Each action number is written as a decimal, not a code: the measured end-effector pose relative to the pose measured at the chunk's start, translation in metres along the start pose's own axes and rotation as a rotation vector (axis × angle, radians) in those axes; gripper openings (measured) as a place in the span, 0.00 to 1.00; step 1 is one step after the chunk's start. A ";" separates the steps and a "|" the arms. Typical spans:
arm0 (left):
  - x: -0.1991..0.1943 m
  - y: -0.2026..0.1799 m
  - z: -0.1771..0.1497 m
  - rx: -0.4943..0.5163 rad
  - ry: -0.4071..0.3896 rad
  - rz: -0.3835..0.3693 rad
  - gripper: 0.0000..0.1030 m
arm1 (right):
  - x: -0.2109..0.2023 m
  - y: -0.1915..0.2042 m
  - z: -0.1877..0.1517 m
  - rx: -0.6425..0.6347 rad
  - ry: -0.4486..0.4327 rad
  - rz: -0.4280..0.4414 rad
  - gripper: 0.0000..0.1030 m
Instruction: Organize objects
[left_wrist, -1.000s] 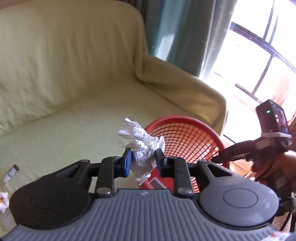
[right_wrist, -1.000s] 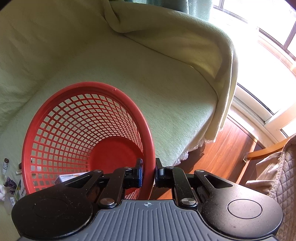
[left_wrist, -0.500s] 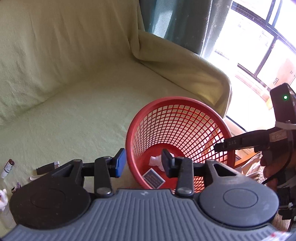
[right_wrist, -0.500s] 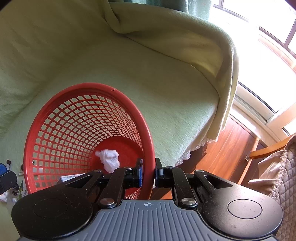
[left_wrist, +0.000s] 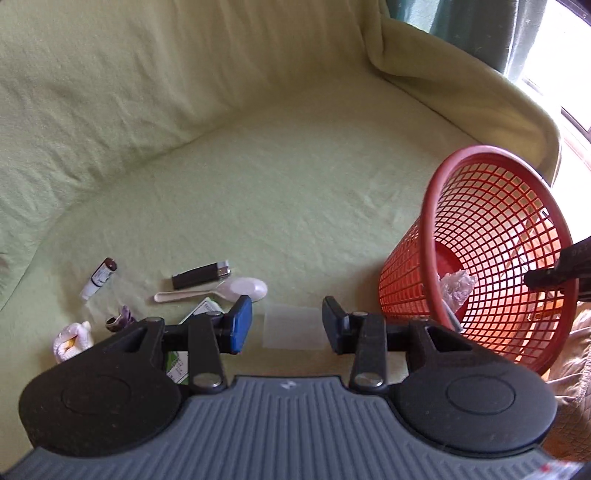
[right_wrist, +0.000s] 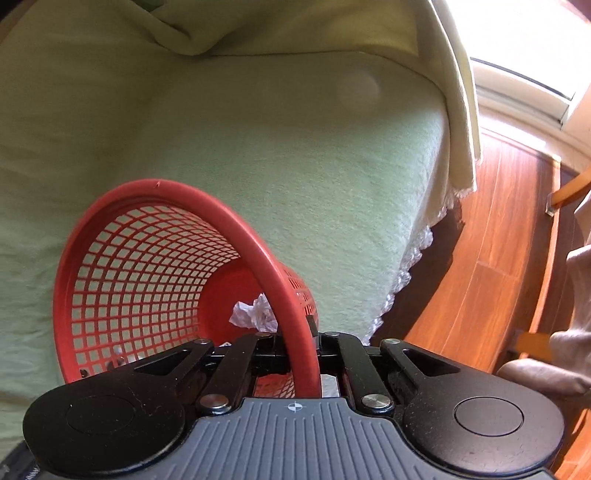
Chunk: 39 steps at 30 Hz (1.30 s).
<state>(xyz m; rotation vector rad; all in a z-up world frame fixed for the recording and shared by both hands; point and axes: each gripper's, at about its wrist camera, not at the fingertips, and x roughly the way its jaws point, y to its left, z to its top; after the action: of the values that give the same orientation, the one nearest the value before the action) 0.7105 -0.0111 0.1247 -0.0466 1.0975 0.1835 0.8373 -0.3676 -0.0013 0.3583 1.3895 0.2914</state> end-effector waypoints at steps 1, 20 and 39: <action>0.001 0.006 -0.002 -0.008 0.002 0.010 0.35 | 0.001 0.005 0.001 0.003 -0.002 0.007 0.02; 0.016 0.067 -0.037 -0.087 0.075 0.048 0.38 | -0.020 0.036 -0.025 -0.220 -0.017 -0.084 0.49; 0.026 0.062 -0.057 -0.064 0.100 0.024 0.42 | -0.046 0.017 -0.050 0.108 -0.046 0.015 0.08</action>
<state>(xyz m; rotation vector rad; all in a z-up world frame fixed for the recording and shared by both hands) 0.6619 0.0459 0.0787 -0.1011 1.1926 0.2399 0.7803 -0.3673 0.0401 0.4622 1.3613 0.2192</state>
